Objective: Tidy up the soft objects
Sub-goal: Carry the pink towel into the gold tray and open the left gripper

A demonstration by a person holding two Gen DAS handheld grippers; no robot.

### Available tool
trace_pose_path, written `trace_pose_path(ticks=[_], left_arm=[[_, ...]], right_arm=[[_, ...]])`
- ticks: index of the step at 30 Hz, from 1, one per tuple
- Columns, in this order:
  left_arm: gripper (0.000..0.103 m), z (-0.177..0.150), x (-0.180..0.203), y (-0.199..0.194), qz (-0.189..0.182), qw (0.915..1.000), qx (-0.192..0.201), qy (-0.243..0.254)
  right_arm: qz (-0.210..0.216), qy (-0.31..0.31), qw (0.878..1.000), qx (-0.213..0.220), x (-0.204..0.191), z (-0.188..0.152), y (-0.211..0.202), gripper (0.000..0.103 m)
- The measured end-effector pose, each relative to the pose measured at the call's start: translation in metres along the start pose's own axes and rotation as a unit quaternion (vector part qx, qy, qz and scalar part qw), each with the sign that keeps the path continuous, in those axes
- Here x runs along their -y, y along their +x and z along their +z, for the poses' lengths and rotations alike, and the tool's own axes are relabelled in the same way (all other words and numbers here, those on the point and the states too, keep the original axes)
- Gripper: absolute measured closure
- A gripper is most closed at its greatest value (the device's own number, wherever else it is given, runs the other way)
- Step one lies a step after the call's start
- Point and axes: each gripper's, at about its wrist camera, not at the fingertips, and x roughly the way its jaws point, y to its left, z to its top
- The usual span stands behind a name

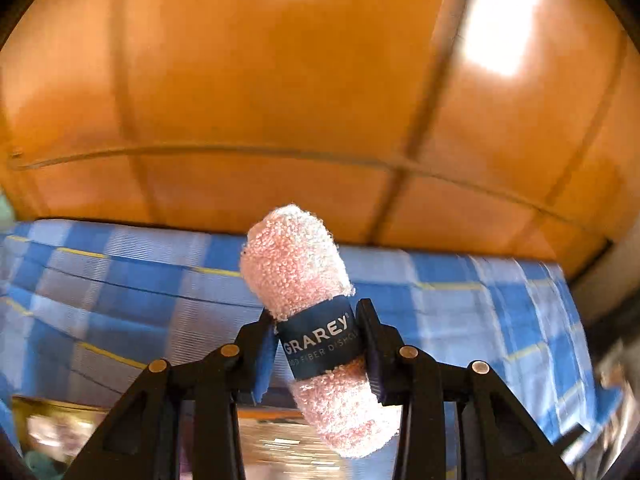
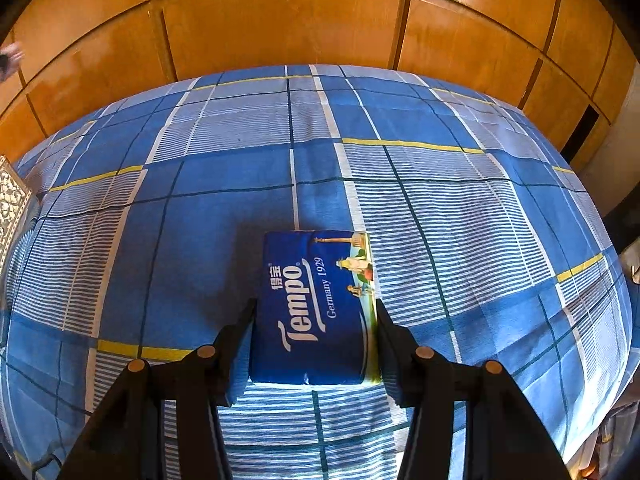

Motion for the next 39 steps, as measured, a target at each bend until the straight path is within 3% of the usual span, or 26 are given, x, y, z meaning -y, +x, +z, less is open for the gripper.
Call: trace_pose_path(ticks=[6, 13, 24, 29, 39], left_arm=[[0.065, -0.003, -0.117, -0.039, 0.066, 0.9956, 0.027, -0.060], [0.065, -0.058, -0.211, -0.080, 0.099, 0.9877, 0.032, -0.117], [0.065, -0.186, -0.262, -0.141, 0.098, 0.9785, 0.038, -0.178], [0.065, -0.243, -0.276, -0.158, 0.108, 0.9745, 0.020, -0.196], [0.063, -0.303, -0.296, -0.150, 0.125, 0.9672, -0.029, -0.219]], right_arm=[[-0.008, -0.003, 1.000, 0.020, -0.002, -0.005, -0.001, 0.050], [-0.021, 0.000, 0.999, 0.033, -0.005, -0.007, -0.001, 0.050], [-0.041, 0.016, 0.998, 0.052, -0.010, -0.013, -0.003, 0.050], [-0.050, 0.016, 0.997, 0.055, -0.012, -0.013, -0.003, 0.051], [-0.066, 0.023, 0.996, 0.055, -0.017, -0.014, -0.004, 0.051]])
